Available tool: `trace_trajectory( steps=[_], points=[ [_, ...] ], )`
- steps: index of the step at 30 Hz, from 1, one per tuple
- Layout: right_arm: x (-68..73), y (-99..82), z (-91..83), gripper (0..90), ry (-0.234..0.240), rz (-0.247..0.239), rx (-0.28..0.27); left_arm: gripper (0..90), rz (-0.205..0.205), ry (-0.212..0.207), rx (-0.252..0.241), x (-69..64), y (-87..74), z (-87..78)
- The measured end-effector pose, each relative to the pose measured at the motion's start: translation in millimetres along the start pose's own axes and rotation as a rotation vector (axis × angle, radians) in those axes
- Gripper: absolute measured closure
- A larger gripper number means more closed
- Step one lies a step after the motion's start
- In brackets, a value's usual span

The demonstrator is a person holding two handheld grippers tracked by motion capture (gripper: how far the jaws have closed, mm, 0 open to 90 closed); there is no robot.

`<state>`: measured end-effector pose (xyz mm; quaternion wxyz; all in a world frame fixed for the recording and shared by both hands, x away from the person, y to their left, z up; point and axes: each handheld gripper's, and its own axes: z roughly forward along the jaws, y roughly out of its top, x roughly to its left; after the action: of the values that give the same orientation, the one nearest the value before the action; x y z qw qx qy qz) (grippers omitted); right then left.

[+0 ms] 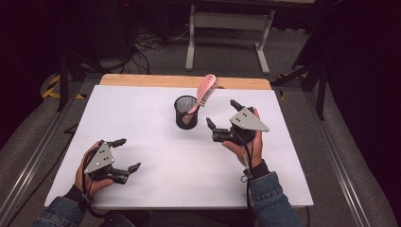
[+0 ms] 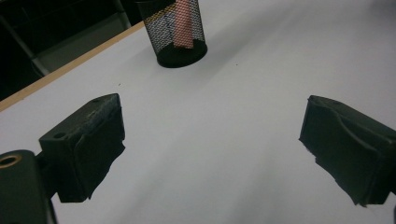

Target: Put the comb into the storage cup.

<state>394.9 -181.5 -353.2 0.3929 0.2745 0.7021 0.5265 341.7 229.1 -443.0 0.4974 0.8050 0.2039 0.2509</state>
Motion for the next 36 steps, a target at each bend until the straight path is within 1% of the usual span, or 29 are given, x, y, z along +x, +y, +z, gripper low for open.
trace_trajectory(
  steps=[9,24,36],
  points=[
    [-1.0,0.3,-6.9,5.6,-0.014,-0.009,-0.006,7.4,0.000,0.000,-0.002,-0.1,0.1,-0.3],
    [4.2,-2.1,-14.8,5.7,-0.005,-0.031,-0.001,7.3,-0.001,0.001,-0.006,-0.5,0.5,-1.2],
    [5.4,-6.2,-23.4,5.7,0.004,-0.036,0.002,7.3,0.000,0.003,-0.005,-0.9,0.6,-0.8]
  ],
)
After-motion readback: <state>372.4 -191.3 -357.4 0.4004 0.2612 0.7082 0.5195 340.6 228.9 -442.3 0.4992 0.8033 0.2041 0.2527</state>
